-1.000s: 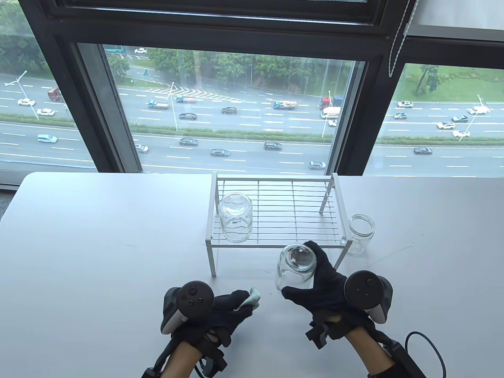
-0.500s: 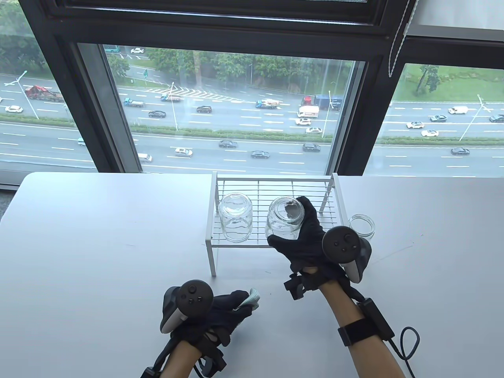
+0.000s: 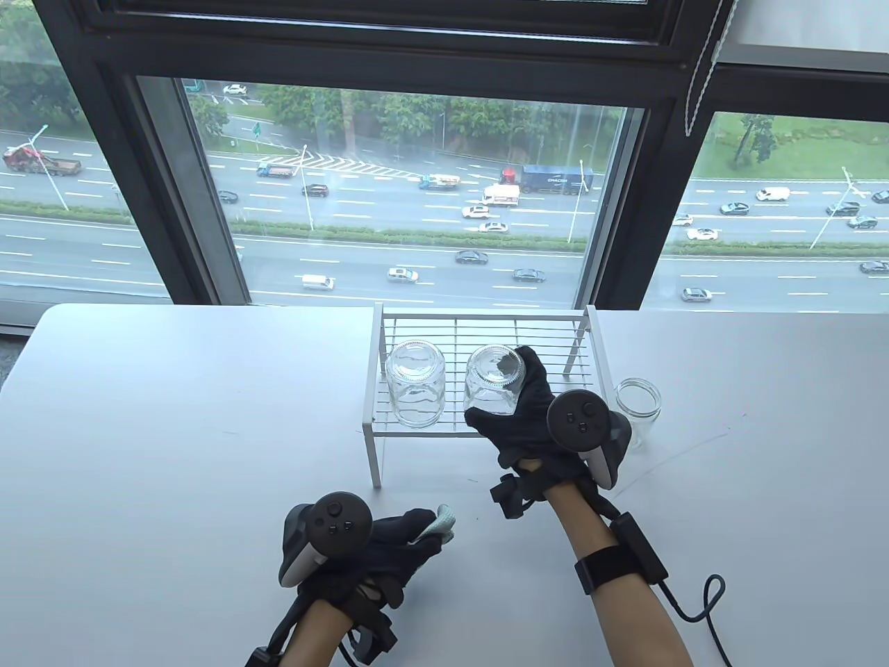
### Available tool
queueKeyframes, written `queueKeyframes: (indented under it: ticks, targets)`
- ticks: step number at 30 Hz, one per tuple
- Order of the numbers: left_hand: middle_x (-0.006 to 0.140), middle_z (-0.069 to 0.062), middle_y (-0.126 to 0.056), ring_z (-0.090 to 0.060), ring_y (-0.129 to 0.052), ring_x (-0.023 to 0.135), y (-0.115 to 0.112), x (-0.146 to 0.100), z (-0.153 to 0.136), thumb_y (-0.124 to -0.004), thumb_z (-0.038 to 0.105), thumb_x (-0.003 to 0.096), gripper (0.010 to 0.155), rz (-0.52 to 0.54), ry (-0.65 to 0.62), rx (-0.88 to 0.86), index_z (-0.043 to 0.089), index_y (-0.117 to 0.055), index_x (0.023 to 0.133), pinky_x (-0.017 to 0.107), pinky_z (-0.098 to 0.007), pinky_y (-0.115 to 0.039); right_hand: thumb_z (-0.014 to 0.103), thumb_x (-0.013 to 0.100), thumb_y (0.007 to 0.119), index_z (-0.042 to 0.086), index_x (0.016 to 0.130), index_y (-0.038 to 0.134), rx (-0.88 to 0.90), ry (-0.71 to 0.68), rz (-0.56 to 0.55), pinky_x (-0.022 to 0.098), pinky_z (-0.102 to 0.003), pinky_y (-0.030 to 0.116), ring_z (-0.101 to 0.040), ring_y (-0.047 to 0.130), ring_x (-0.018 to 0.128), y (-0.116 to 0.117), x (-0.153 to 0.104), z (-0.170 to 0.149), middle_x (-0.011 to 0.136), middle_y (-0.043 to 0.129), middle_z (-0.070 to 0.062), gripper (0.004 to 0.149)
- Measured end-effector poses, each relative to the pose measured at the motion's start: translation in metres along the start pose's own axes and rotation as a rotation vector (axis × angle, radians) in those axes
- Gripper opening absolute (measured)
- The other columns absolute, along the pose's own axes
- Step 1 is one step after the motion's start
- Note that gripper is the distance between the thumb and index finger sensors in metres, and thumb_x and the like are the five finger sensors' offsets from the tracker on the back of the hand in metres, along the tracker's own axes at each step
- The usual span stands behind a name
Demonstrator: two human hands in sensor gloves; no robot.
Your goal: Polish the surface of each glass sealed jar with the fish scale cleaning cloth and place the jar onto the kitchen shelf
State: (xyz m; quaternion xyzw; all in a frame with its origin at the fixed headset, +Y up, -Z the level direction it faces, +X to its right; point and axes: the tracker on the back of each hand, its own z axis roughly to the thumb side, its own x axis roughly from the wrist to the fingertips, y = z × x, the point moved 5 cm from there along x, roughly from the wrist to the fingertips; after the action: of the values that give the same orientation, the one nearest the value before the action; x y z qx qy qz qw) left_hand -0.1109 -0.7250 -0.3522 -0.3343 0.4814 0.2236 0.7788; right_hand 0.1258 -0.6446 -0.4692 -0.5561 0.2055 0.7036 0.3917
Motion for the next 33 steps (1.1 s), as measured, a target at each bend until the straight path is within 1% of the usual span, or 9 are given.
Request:
queueKeyframes:
  ticks: [9,12,18,20,22,24,28,30,33]
  targets:
    - [0.083,-0.028,-0.097,-0.049,-0.103,0.057,-0.001,0.0,-0.002,-0.078,0.05,0.0502,0.059,-0.005,0.011,-0.008,0.012,-0.077,0.095,0.033,-0.047,-0.093,0.051,0.033,0.097,0.01,0.108,0.033,-0.012,-0.001,0.038,0.06,-0.073,0.059,-0.054,0.074,0.087,-0.003,0.0,-0.002,0.108,0.061,-0.021,0.107]
    - [0.083,-0.028,-0.096,-0.049,-0.103,0.058,0.0,0.0,-0.003,-0.078,0.05,0.0502,0.059,-0.003,0.017,-0.013,0.012,-0.077,0.095,0.034,-0.048,-0.093,0.056,0.033,0.094,0.009,0.11,0.033,-0.021,-0.025,0.043,0.062,-0.074,0.055,-0.055,0.066,0.093,-0.014,-0.003,0.0,0.111,0.052,-0.026,0.109]
    - [0.084,-0.028,-0.096,-0.049,-0.103,0.058,-0.002,0.0,-0.001,-0.077,0.05,0.0503,0.059,-0.013,0.011,0.008,0.012,-0.077,0.096,0.034,-0.048,-0.093,0.062,0.036,0.084,0.017,0.112,0.038,-0.048,-0.048,-0.045,0.072,-0.067,0.048,-0.05,0.053,0.102,-0.066,-0.014,-0.002,0.115,0.046,-0.023,0.1]
    - [0.083,-0.028,-0.096,-0.049,-0.103,0.058,-0.003,-0.001,-0.003,-0.077,0.05,0.0503,0.059,-0.012,0.016,-0.002,0.012,-0.077,0.096,0.034,-0.047,-0.093,0.057,0.039,0.084,0.02,0.111,0.044,-0.059,-0.024,-0.101,0.073,-0.066,0.045,-0.048,0.049,0.104,-0.093,-0.018,-0.007,0.116,0.047,-0.021,0.091]
    - [0.083,-0.028,-0.096,-0.049,-0.103,0.058,-0.002,-0.001,-0.004,-0.077,0.05,0.0503,0.059,-0.011,0.02,-0.011,0.012,-0.077,0.096,0.034,-0.047,-0.093,0.054,0.04,0.085,0.021,0.11,0.05,-0.118,-0.02,-0.143,0.073,-0.065,0.046,-0.047,0.049,0.105,-0.109,-0.021,-0.011,0.116,0.049,-0.019,0.086]
    - [0.083,-0.028,-0.096,-0.049,-0.103,0.058,-0.001,0.0,-0.005,-0.077,0.05,0.0503,0.059,-0.005,0.021,-0.016,0.012,-0.077,0.096,0.034,-0.048,-0.093,0.052,0.042,0.083,0.023,0.11,0.052,-0.249,-0.01,-0.198,0.073,-0.065,0.046,-0.045,0.049,0.105,-0.135,-0.023,-0.021,0.116,0.05,-0.018,0.08]
    - [0.083,-0.028,-0.096,-0.049,-0.103,0.058,-0.003,0.0,-0.003,-0.077,0.05,0.0503,0.059,-0.014,0.017,0.001,0.012,-0.077,0.096,0.034,-0.048,-0.093,0.049,0.045,0.08,0.024,0.109,0.055,-0.401,0.105,-0.181,0.073,-0.065,0.046,-0.047,0.048,0.105,-0.155,-0.021,-0.057,0.116,0.047,-0.02,0.073]
    - [0.084,-0.028,-0.096,-0.049,-0.102,0.058,-0.003,0.001,-0.002,-0.077,0.05,0.0504,0.059,-0.017,0.015,0.008,0.012,-0.076,0.096,0.034,-0.048,-0.093,0.048,0.046,0.078,0.025,0.109,0.056,-0.447,0.148,-0.161,0.073,-0.066,0.046,-0.047,0.047,0.105,-0.156,-0.02,-0.075,0.116,0.046,-0.021,0.07]
    - [0.084,-0.028,-0.096,-0.049,-0.102,0.058,-0.003,0.001,-0.002,-0.077,0.05,0.0504,0.059,-0.017,0.016,0.009,0.012,-0.076,0.096,0.034,-0.048,-0.093,0.049,0.046,0.076,0.027,0.109,0.055,-0.537,0.276,-0.037,0.072,-0.066,0.046,-0.049,0.045,0.104,-0.145,-0.018,-0.116,0.116,0.042,-0.023,0.07]
